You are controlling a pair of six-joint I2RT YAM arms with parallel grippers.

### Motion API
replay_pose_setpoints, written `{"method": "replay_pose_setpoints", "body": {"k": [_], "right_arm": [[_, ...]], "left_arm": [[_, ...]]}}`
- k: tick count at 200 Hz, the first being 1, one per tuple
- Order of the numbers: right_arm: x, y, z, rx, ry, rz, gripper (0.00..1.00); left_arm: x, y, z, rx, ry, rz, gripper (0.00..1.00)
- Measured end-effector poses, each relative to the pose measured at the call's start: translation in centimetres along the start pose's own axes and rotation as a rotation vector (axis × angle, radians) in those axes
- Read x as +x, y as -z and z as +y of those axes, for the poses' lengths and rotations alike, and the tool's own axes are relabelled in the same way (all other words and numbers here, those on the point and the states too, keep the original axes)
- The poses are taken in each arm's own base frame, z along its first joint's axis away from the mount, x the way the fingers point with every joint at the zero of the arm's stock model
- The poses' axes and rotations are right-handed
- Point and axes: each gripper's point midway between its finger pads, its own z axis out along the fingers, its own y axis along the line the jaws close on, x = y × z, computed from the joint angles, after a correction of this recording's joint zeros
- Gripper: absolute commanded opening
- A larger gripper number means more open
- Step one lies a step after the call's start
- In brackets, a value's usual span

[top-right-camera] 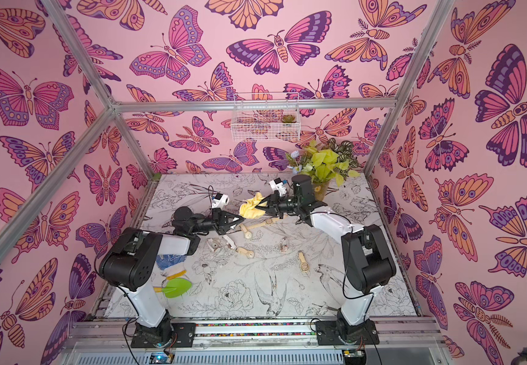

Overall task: Wipe the watch dial
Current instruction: Wipe the dirt from the watch dial.

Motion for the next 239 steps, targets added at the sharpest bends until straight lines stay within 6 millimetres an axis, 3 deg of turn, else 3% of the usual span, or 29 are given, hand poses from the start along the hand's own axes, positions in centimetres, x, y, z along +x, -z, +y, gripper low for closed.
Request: {"method": "replay_pose_setpoints", "body": {"k": [71, 94, 157, 196, 239], "right_arm": [[0.8, -0.5, -4.6, 0.138, -0.058, 0.024, 0.00], [0.7, -0.7, -5.1, 0.149, -0.068, 0.025, 0.00], [-1.3, -1.8, -3.8, 0.051, -0.072, -0.003, 0.00], [-1.0, -3.3, -3.2, -0.006, -0.085, 0.035, 0.00], [-1.0, -3.9, 0.1, -0.135, -0.044, 0.043, 0.00]], "left_arm": [[-0.2, -0.1, -0.5, 0.005, 0.000, 0.000, 0.00], [-0.3, -0.1, -0.7, 0.007, -0.003, 0.000, 0.00], [-0.3, -0.1, -0.7, 0.008, 0.001, 0.000, 0.00], [-0.3, -0.2, -0.7, 0.008, 0.001, -0.001, 0.00], [-0.3, -0.4, -0.7, 0.010, 0.000, -0.007, 0.00]]}}
